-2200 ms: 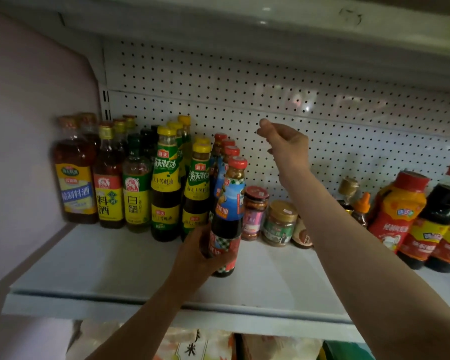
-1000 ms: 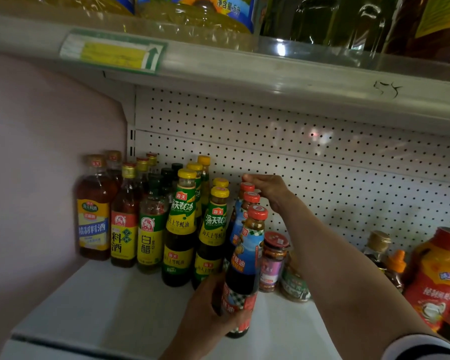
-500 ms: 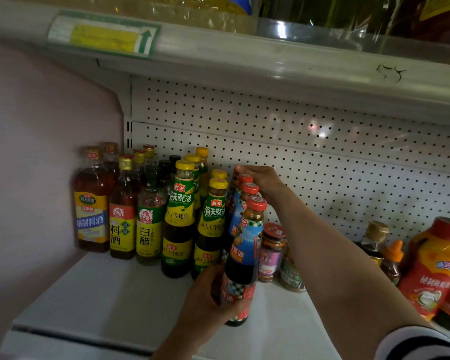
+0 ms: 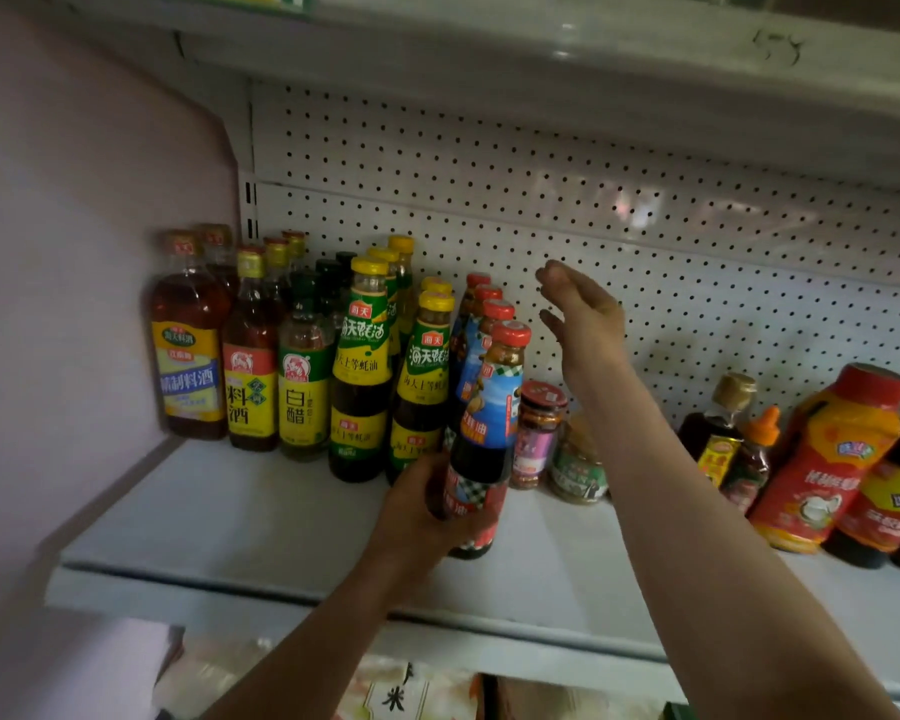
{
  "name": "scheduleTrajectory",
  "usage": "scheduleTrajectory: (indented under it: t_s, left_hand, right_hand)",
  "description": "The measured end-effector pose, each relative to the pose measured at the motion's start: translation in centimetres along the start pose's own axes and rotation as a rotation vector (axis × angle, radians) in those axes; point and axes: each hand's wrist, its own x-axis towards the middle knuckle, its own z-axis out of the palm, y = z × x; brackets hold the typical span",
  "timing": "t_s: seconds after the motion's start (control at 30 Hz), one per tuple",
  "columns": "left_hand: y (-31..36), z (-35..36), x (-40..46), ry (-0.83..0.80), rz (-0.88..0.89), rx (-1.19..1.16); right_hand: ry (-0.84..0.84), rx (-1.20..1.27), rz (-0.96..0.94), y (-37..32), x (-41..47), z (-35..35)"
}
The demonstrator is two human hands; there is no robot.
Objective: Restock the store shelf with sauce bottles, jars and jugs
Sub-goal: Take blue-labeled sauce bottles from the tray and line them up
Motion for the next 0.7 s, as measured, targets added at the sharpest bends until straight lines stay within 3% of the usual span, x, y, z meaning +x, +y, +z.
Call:
scheduleTrajectory:
  t_s: [0.2, 0.3, 0.43, 0.7]
  left_hand:
    - [0.7, -0.4, -0.4, 0.002, -0.039, -0.014]
    - [0.9, -0.5, -0.7, -0.026, -0.013, 0.011]
    - [0.8, -0.4, -1.0, -0.017, 0.04, 0.057]
    - [1.1, -0.8, -1.2, -0.016, 0.079, 0.007]
  right_hand:
    - [0.036, 0.187, 0.149, 6.7, -12.5, -3.4]
    - [-0.023, 0.206, 0.195, 9.4, -16.5, -3.5]
    - [-0.129, 0.256, 0.264, 11.6, -18.4, -3.4]
    - [-0.267, 0.149, 0.219, 11.8, -18.4, -3.6]
